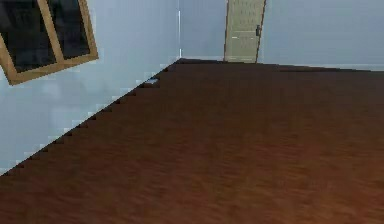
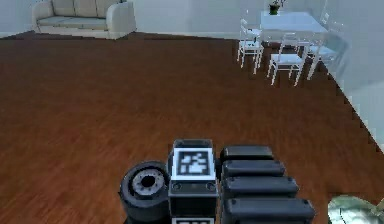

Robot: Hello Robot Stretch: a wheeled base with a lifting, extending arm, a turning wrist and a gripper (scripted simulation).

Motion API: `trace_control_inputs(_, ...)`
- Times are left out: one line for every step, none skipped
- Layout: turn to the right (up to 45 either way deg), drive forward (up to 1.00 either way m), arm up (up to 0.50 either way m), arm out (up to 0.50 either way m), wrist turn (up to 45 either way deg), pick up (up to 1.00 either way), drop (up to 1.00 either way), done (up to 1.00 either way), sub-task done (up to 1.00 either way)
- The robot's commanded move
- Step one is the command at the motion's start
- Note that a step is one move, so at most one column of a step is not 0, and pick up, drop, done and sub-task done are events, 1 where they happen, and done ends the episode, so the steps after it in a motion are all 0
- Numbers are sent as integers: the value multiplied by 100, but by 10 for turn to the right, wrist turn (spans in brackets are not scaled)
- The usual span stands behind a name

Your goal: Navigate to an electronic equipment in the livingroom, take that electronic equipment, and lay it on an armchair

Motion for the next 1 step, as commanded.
trace_control_inputs(360, 0, 0, 0, 0, 0, 0, 0, 0)
